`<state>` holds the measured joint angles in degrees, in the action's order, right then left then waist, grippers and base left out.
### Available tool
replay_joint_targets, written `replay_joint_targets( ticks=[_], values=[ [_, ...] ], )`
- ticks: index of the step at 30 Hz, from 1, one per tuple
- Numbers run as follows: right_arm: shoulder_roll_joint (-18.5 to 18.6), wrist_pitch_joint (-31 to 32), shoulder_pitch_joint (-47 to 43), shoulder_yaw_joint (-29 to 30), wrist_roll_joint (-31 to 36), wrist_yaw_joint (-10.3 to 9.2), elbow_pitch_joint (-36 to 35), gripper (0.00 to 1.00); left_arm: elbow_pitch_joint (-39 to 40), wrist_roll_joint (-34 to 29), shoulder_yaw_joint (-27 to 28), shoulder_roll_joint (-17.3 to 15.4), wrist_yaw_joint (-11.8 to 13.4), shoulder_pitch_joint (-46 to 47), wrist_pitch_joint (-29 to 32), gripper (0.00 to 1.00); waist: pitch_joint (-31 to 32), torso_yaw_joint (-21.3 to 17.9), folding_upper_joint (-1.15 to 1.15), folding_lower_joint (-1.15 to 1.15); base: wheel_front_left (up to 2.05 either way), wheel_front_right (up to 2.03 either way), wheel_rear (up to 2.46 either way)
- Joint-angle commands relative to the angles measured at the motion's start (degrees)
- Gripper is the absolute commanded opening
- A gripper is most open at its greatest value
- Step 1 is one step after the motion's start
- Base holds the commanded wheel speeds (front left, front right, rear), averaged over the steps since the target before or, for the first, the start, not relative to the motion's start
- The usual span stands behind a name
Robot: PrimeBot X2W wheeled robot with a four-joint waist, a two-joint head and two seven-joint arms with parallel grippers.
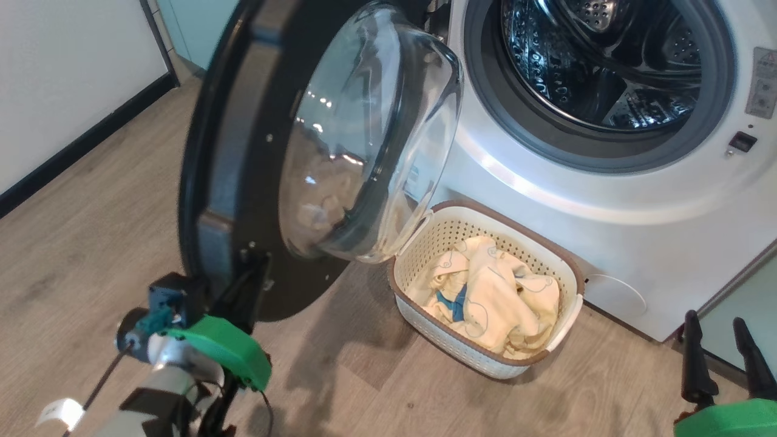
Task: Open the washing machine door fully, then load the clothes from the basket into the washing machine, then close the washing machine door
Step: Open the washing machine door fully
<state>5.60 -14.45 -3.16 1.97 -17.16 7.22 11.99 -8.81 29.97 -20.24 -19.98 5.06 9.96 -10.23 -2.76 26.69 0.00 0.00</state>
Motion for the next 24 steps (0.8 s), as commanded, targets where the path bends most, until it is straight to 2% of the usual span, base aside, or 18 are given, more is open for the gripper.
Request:
replay_joint_targets(
  ticks=[1,11,20,24],
  values=[
    [1.72,-0.55,2.34,-1.13,-0.21,0.26,-2.06,1.00,1.01,0.41,3.22,-1.93,0.61,3.94,-0.74,0.00,-0.13,-0.03,0.00,0.00,0.00,0.00,0.00],
    [2.47,-0.55,3.09,-1.92,-0.23,0.26,-2.19,1.00,-7.89,2.28,9.46,-1.55,0.67,8.81,-4.22,0.00,-1.30,-0.30,0.00,0.00,0.00,0.00,0.00],
    [3.02,-0.55,3.89,-2.64,-0.33,0.26,-2.21,1.00,-15.95,2.48,14.74,-1.15,-0.59,12.76,-4.73,0.00,-2.39,-1.11,0.00,0.00,0.00,0.00,0.00],
    [3.20,-0.55,4.42,-2.91,-0.28,0.26,-2.27,1.00,-17.60,1.53,17.96,-0.45,-0.39,14.19,-4.75,0.00,-3.21,-1.58,0.00,0.00,0.00,0.00,0.00]
  ],
)
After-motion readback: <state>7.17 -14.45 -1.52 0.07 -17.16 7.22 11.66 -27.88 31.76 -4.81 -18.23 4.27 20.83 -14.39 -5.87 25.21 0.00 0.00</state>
